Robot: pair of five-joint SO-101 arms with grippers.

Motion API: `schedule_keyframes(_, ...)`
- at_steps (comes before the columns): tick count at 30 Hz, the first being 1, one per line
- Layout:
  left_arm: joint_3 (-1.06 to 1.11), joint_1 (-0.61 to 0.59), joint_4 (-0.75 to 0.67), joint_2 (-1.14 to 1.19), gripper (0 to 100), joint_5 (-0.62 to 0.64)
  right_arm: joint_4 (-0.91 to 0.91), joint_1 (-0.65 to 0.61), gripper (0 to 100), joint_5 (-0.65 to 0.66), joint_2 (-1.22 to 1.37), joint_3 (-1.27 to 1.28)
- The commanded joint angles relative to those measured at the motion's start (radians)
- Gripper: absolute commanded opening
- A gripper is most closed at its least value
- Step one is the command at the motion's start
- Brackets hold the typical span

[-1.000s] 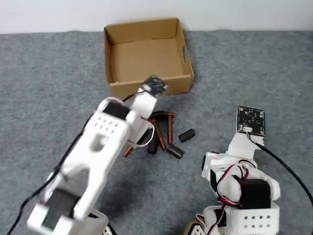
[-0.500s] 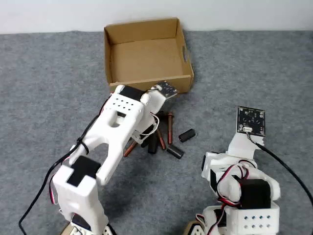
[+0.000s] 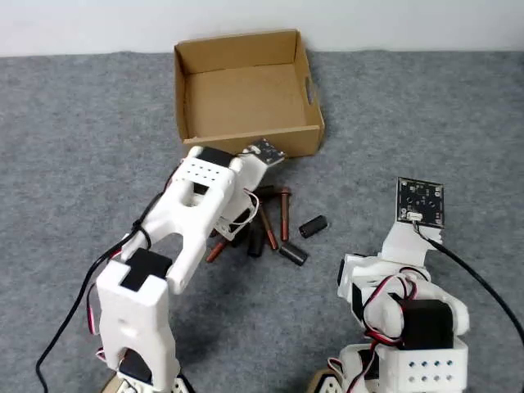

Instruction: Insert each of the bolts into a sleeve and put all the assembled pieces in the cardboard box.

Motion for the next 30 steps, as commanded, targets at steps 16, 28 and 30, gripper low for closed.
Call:
schedule_keyframes(16,-0.372,0.02,0.161,0.242,0,0.058,0.004,0.008,0.8,0.005,-0.01,-0.012)
schedule_keyframes(28,-0.394,0.035,0.342,-0.183,0,0.063,0.071,0.008,0.8,0.009,-0.01,-0.138)
schedule_keyframes(30,-0.325,0.035,0.339,-0.302,0,0.063,0.088,0.008,0.8,0.009,-0.01,-0.157)
